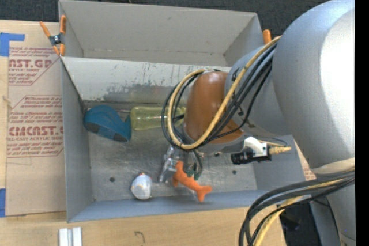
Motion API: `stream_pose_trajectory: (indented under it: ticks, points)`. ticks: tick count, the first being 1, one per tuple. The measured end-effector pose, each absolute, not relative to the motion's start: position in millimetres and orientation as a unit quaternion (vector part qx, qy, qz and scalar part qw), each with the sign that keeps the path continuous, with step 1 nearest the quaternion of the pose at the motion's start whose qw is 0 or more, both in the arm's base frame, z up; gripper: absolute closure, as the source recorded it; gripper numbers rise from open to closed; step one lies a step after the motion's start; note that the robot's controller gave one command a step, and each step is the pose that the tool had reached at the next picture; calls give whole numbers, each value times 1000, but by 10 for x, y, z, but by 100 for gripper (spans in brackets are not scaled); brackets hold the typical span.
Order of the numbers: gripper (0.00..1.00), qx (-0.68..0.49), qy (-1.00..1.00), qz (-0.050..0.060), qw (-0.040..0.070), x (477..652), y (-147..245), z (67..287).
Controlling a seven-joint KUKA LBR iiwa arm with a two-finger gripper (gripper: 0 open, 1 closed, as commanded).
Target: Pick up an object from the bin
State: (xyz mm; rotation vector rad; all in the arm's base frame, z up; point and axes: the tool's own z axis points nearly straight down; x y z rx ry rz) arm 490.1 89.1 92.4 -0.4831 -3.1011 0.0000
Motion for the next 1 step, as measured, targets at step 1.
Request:
stream_pose_trajectory:
  ticks: [1]
  points:
    - [100, -154, -988, 0, 1, 4911, 895, 1068]
